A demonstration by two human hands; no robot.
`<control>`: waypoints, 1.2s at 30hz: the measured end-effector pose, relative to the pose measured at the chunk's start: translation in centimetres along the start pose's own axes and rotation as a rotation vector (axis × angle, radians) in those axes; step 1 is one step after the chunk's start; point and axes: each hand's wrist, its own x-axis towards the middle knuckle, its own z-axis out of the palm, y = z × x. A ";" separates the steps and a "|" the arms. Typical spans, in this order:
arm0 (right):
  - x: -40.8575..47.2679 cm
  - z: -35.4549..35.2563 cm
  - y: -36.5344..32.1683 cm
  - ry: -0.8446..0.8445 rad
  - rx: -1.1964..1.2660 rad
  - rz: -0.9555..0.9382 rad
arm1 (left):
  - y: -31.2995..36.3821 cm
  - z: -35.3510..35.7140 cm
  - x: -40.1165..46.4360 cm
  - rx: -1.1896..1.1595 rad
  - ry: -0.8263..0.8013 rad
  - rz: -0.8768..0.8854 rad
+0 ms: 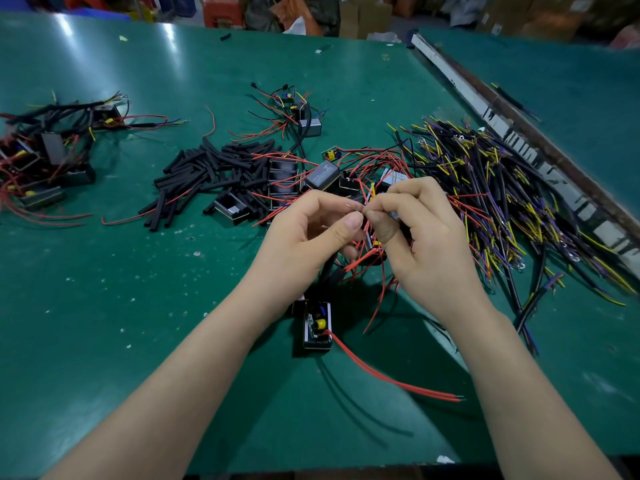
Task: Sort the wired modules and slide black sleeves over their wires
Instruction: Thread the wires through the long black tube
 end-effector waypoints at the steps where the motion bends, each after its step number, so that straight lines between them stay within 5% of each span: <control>1: 0.0 0.0 0.0 0.000 0.002 0.001 | 0.0 0.0 0.0 -0.010 0.002 -0.003; 11: -0.1 -0.2 0.0 -0.015 0.013 0.001 | 0.2 -0.1 -0.1 0.008 0.078 -0.082; 16: -0.2 -0.2 0.3 -0.096 -0.004 -0.024 | -0.6 -0.1 -0.4 0.464 0.135 0.045; 22: -0.4 -0.1 0.4 -0.095 -0.160 -0.046 | -0.5 -0.2 -0.3 0.880 -0.003 0.272; 28: -0.4 0.0 0.8 -0.100 -0.124 -0.017 | 0.0 -0.5 -0.4 0.799 -0.108 0.156; 33: 0.0 -0.2 0.9 -0.041 0.045 0.021 | 0.3 -0.9 -0.4 0.333 -0.131 0.024; 36: 0.0 0.0 0.8 -0.055 0.113 0.001 | 0.1 -0.9 -0.4 0.291 -0.082 0.076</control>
